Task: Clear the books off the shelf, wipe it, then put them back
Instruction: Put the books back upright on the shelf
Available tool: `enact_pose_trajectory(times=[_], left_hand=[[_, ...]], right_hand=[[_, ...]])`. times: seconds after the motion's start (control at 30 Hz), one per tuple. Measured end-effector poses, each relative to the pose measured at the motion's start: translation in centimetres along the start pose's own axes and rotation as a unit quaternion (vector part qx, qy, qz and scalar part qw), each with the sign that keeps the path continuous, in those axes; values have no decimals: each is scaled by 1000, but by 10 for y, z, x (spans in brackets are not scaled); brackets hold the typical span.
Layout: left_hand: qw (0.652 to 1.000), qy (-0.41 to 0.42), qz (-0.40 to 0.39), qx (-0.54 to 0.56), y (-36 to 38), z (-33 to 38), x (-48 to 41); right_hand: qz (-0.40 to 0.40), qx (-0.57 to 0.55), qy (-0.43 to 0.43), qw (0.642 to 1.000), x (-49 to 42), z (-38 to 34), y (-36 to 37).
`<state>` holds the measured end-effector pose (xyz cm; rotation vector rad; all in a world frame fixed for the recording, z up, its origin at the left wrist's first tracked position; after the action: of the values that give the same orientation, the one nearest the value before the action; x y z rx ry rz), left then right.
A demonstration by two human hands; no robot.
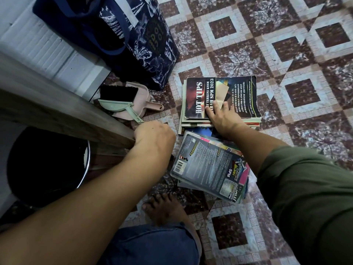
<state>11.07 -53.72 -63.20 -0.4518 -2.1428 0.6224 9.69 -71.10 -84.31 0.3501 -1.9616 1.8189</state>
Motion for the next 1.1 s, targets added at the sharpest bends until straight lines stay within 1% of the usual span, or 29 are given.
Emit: enact_pose_trajectory(times=[0.1, 0.23, 0.37, 0.47, 0.57, 0.73, 0.83, 0.9, 0.93, 0.97, 1.0, 1.03, 1.1], left_hand=[[999, 17, 37, -29, -2, 4, 2], [996, 50, 65, -42, -7, 7, 7], [993, 56, 93, -37, -14, 6, 18], [992, 54, 109, -32, -17, 5, 23], [992, 54, 105, -36, -18, 5, 24], [993, 54, 93, -54, -18, 5, 24], [990, 60, 97, -79, -17, 5, 28], [992, 64, 94, -62, -19, 1, 32], [993, 61, 98, -36, -20, -1, 33], [993, 55, 108, -4, -23, -3, 36], [990, 42, 134, 21, -27, -6, 41], [982, 24, 184, 43, -34, -10, 47], [940, -30, 332, 77, -54, -22, 65]], right_hand=[[-8, -21, 12, 1000, -1, 3, -4], [-15, -69, 22, 997, 4, 4, -15], [16, -146, -2, 989, 8, 13, -45], [42, -171, -5, 984, 13, 21, -72], [68, -176, -7, 982, 21, 26, -89], [59, -178, 17, 982, 31, 21, -75], [101, -188, 38, 976, 41, 18, -85], [134, -185, 43, 972, 55, 17, -106], [149, -182, 41, 971, 65, 15, -119], [160, -180, 36, 970, 78, 12, -133], [169, -179, 28, 969, 94, 9, -147], [176, -174, 19, 969, 110, 4, -160], [177, -150, -5, 973, 148, -10, -184]])
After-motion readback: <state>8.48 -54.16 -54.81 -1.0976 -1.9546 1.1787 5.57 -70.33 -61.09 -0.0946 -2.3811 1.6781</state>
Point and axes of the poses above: each hand's wrist, its own x-axis away from the middle knuckle, its own y-axis out of the palm, z = x × y, the point moved 6 cm from there along -x, towards the middle knuckle, and after that the axes turned 14 degrees about -x, right-handed, at the moved point
